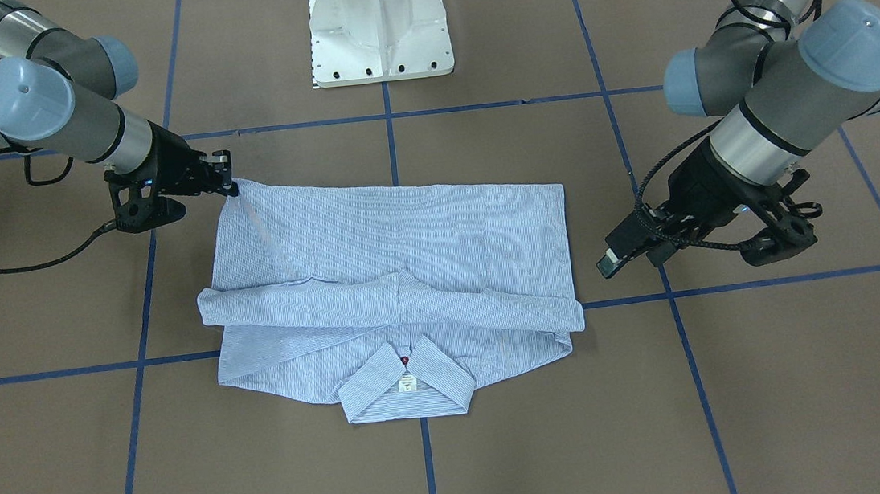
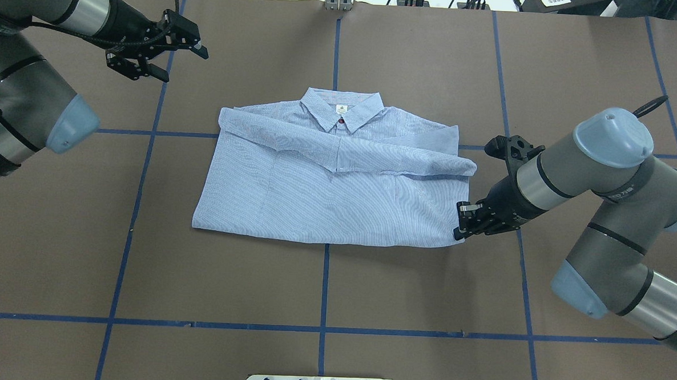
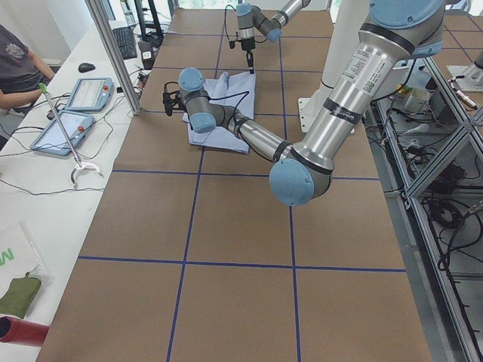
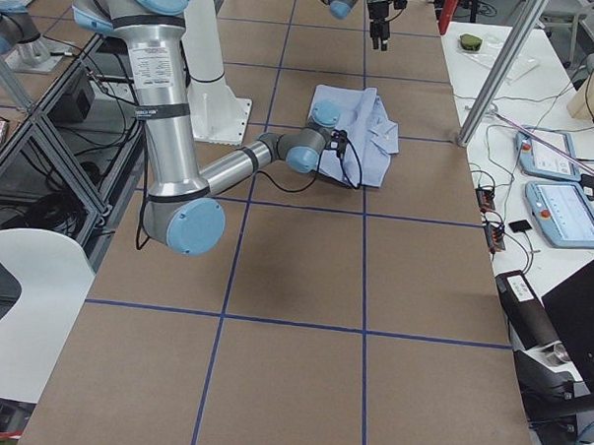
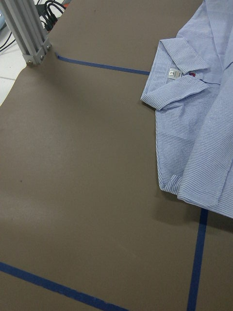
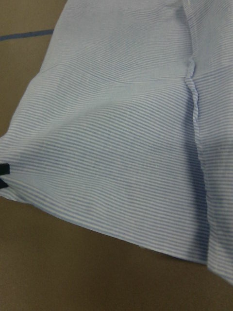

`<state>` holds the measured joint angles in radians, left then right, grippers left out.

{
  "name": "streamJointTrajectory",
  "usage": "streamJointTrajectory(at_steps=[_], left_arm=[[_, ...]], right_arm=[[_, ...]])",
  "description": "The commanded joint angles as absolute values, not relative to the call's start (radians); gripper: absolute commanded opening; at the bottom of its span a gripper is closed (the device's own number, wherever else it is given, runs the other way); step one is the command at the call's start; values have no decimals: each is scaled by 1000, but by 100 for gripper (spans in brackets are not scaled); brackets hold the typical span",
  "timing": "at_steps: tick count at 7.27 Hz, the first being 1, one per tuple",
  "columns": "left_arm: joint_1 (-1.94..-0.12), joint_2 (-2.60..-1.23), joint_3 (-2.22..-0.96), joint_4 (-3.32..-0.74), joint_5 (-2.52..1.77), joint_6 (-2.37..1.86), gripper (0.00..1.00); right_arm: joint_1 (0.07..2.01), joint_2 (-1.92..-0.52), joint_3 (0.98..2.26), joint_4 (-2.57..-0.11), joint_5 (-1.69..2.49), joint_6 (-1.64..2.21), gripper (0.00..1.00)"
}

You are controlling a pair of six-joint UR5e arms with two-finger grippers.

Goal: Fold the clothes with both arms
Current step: 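Grip the shirt side edge with the right gripper and drag it toward the robot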

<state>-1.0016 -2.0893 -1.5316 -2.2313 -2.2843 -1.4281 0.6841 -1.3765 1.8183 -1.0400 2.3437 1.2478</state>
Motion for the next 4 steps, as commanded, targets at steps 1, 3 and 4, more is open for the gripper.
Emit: streamJointTrajectory(at_steps=[1, 3, 4], left_arm=[[-1002, -2089, -1542, -2223, -2284, -1428, 99], [-1002, -2088, -1545, -2223, -2283, -1433, 99], [-1002, -2088, -1549, -2223, -2281, -1433, 99]], right_arm=[[623, -1484, 1924, -1040, 2336, 1284, 0], [566, -1668, 2064, -1040, 2344, 1289, 0], [519, -1743, 2109, -1040, 2353, 1334, 0]])
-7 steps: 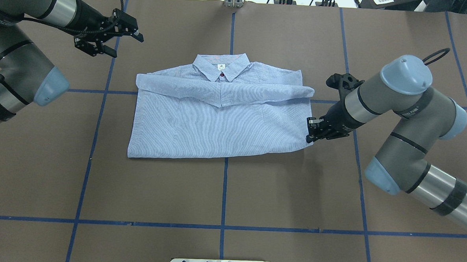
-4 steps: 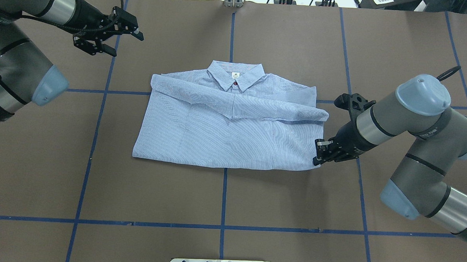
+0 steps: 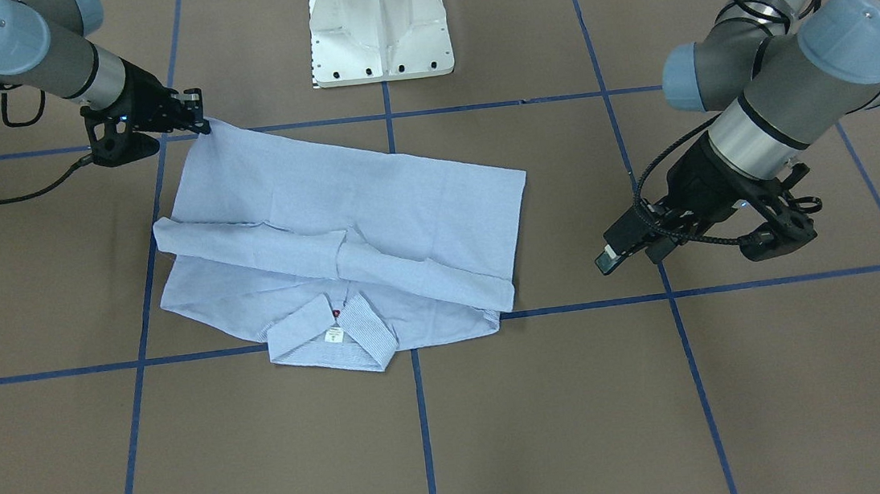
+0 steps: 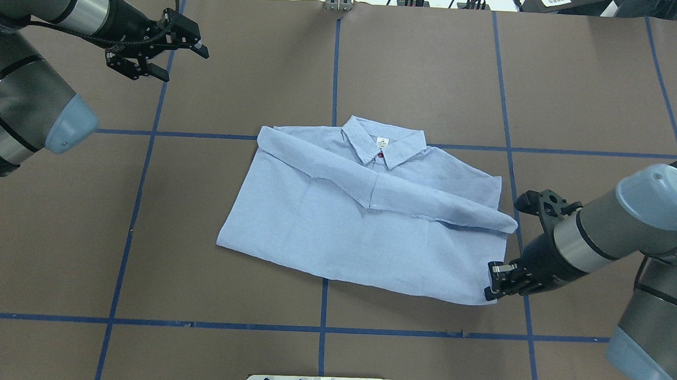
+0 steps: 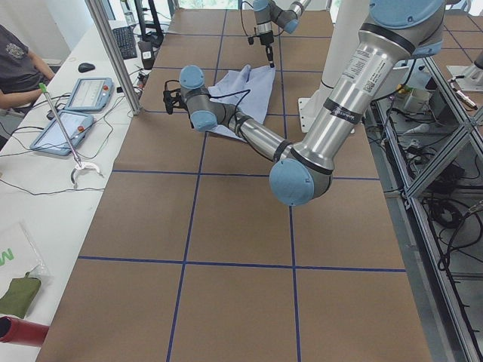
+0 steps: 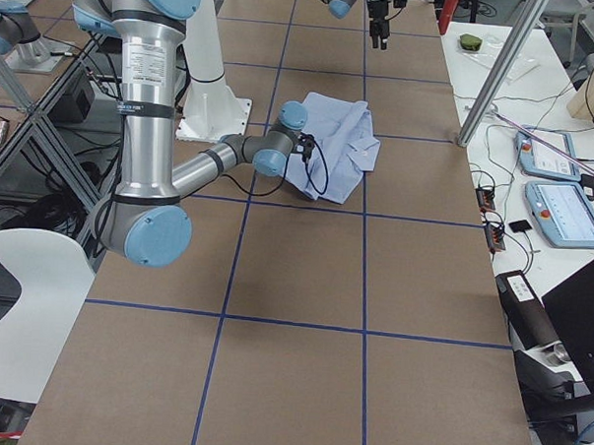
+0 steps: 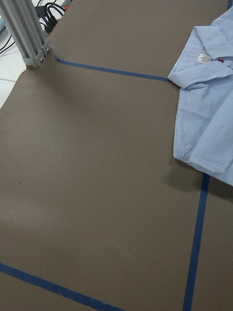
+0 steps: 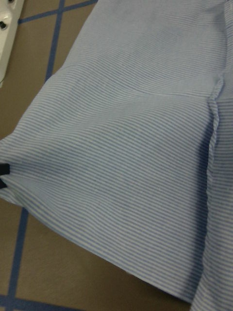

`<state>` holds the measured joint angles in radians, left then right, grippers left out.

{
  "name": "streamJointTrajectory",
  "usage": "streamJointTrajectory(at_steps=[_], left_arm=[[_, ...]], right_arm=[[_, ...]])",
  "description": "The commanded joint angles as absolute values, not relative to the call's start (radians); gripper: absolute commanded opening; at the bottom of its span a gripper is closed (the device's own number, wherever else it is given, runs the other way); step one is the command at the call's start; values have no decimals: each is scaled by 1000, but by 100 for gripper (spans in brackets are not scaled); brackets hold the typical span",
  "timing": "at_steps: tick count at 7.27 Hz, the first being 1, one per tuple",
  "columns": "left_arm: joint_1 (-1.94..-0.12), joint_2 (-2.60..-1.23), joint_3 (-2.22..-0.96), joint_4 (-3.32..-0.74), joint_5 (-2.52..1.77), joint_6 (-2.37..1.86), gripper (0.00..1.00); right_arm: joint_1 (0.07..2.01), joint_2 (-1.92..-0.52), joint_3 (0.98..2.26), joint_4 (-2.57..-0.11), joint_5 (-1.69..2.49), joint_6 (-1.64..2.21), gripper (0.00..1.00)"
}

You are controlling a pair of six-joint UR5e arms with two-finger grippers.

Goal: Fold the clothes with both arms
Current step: 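Grip the shirt side edge with the right gripper and drag it toward the robot, then lift the right gripper off toward the collar while the left gripper approaches the shirt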

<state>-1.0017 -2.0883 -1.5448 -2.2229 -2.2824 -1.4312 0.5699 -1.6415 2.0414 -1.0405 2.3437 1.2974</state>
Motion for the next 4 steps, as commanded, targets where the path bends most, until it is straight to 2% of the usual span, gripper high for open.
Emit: streamJointTrajectory(at_steps=[1, 2, 3, 4], left_arm=[[-1002, -2088, -1552, -2223, -2281, -1434, 99], [-1000, -2074, -1569, -2223, -2281, -1434, 99], [-999, -2060, -1587, -2224, -2281, -1434, 99], [-996, -2046, -1601, -2224, -2281, -1434, 99]], right_arm=[[449, -1782, 2138, -1040, 2356, 1412, 0], [413, -1784, 2141, -1040, 2368, 1483, 0], [396, -1784, 2151, -1042, 2370, 1556, 67], [391, -1784, 2160, -1040, 2370, 1580, 100]])
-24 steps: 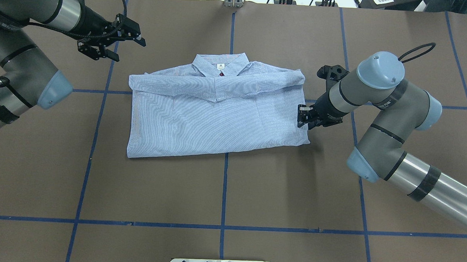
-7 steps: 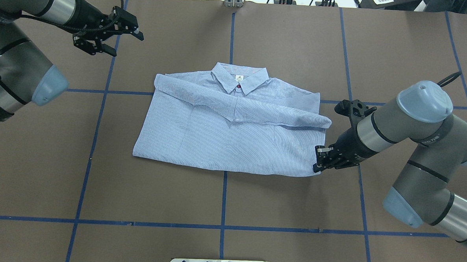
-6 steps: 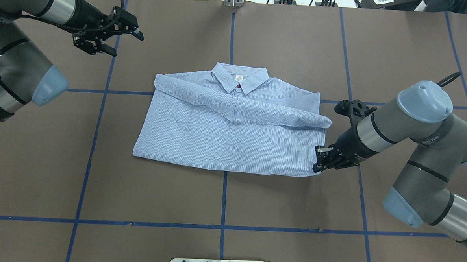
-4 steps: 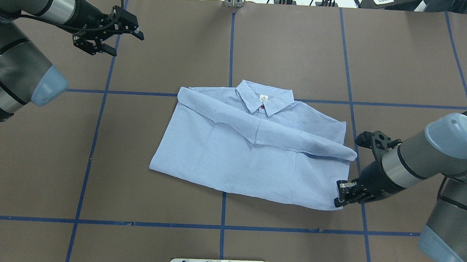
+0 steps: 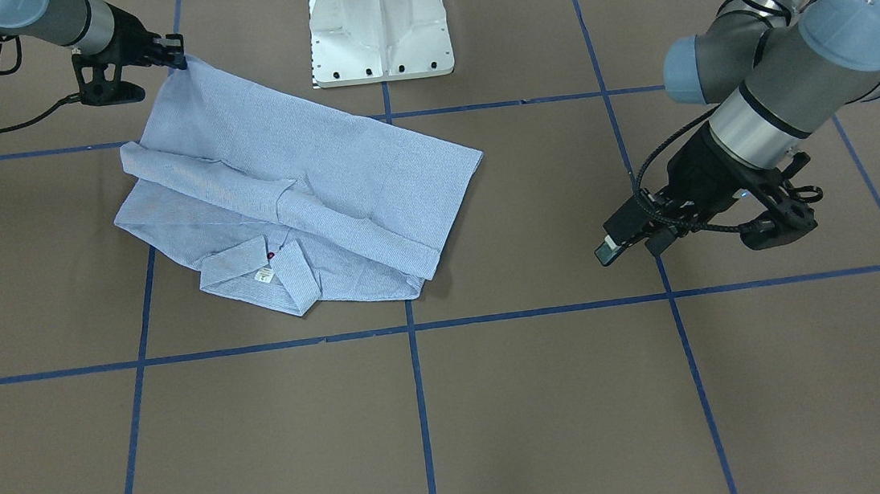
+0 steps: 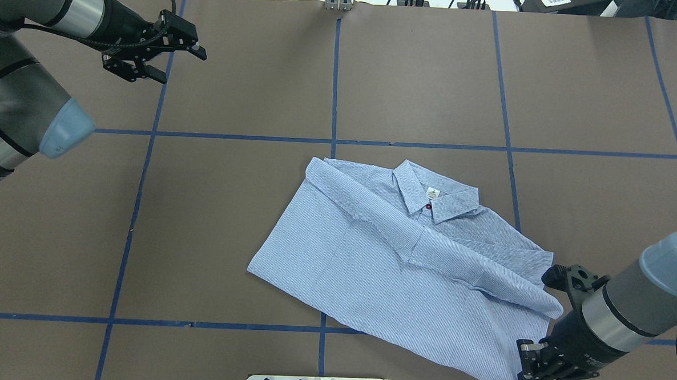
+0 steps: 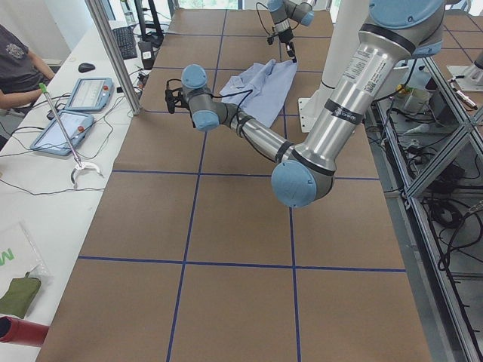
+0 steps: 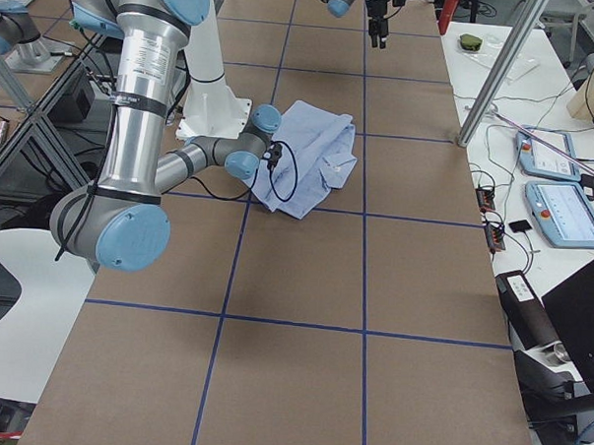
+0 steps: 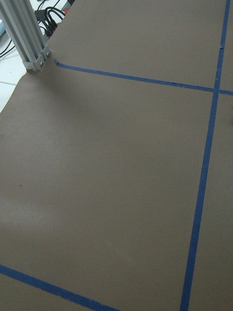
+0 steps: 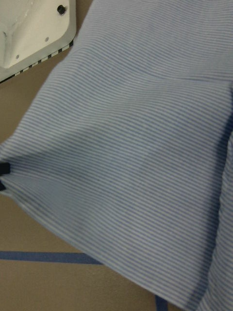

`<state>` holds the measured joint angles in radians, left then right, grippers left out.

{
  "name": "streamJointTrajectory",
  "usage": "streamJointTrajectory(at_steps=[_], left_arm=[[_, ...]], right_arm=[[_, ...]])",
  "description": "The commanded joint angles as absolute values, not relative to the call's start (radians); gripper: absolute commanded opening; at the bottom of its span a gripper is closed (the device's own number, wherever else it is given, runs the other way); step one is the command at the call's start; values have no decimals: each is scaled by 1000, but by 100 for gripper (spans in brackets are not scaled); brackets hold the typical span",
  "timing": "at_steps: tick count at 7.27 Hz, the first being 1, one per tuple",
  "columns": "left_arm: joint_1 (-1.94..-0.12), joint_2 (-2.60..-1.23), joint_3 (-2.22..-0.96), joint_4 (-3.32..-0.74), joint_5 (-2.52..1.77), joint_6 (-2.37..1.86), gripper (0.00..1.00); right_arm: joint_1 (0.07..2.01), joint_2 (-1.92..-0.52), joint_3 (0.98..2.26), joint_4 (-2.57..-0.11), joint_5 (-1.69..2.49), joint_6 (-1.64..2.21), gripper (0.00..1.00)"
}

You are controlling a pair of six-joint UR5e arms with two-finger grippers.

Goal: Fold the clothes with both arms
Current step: 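Lift the right gripper off toward the collar while the left gripper approaches the shirt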

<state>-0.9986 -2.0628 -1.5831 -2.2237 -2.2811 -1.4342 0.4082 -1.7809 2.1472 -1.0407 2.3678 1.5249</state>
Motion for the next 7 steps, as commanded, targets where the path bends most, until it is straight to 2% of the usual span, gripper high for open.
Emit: streamJointTrajectory(at_steps=[1, 2, 3, 4, 7], left_arm=[[-986, -2042, -1614, -2224, -2281, -1434, 99], [-971, -2019, -1656, -2224, -2284, -1434, 99], [-928, -1966, -1722, -2224, -2284, -1434, 99], [-878, -1939, -1736, -2224, -2280, -1457, 99], [-616, -1940, -1789, -2220, -2087, -1769, 99]], right_arm=[[402, -1778, 2163, -1040, 2370, 1580, 100], [449, -1769, 2161, -1040, 2367, 1580, 100], [534, -1691, 2149, -1042, 2364, 1580, 100], [628, -1643, 2138, -1042, 2365, 1566, 100], [811, -1527, 2109, -1043, 2359, 1536, 100]])
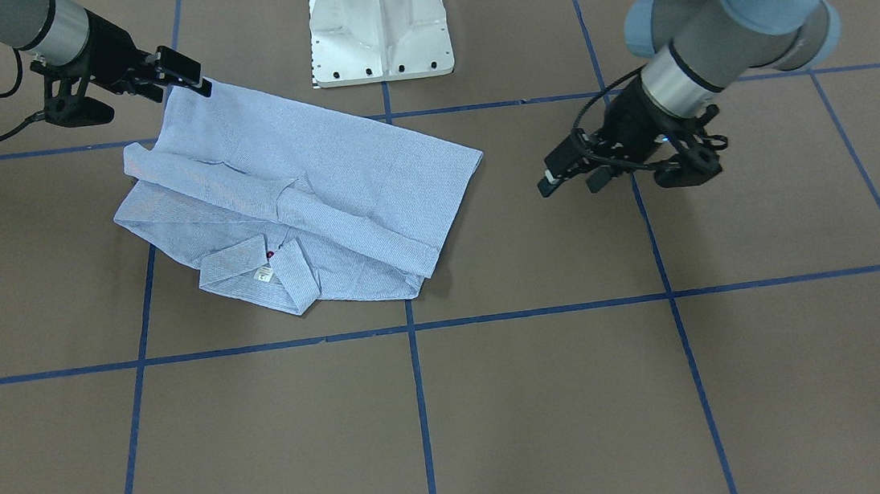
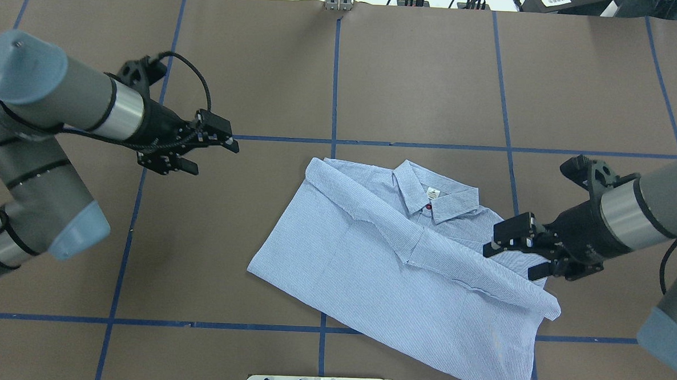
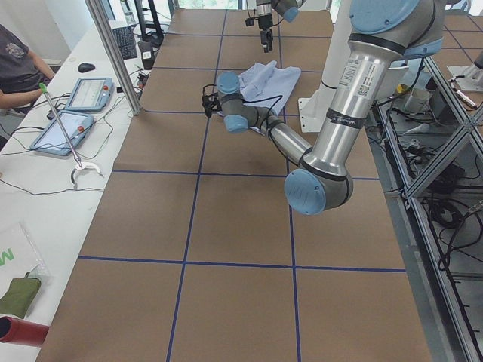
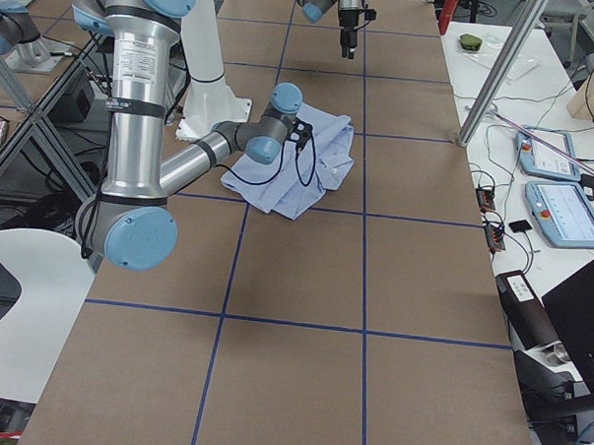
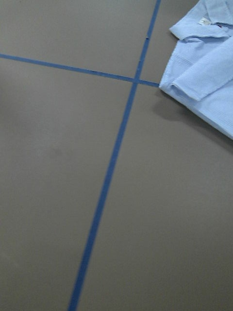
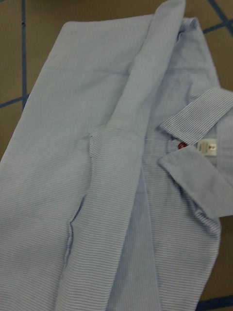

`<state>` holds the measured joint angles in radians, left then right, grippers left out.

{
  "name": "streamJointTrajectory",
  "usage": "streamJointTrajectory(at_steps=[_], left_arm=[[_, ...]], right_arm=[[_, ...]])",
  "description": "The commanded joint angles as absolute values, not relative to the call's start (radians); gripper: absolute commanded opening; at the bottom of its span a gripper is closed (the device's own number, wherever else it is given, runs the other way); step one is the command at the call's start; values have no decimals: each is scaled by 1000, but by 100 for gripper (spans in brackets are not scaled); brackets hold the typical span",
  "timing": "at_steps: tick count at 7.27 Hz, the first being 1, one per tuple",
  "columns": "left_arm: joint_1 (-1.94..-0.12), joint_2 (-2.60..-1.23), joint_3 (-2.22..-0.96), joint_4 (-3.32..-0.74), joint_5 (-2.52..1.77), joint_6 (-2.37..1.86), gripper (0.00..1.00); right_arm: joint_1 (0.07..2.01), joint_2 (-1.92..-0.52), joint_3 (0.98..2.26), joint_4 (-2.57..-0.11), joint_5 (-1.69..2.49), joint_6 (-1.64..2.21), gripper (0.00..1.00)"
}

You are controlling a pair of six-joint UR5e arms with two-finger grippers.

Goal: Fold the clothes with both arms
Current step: 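Lift the right gripper off toward the collar while the left gripper approaches the shirt, then lower the left gripper onto the shirt corner nearest it and grasp it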

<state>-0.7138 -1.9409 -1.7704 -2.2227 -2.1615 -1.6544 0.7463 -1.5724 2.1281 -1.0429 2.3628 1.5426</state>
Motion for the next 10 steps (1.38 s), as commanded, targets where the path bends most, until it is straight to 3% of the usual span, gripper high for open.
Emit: streamJointTrajectory(at_steps=[1, 4, 10], left_arm=[[-556, -1951, -1802, -2148, -2038, -1820, 98], [-430, -2077, -1799, -1815, -1895, -1859, 93], [-377, -2025, -1776, -1801, -1862, -1859, 83]], right_arm=[[834, -1502, 2091, -1043, 2358, 1519, 100], [845, -1486, 2092, -1043, 2349, 1517, 100], [839, -1486, 2091, -1043, 2347, 1517, 100]])
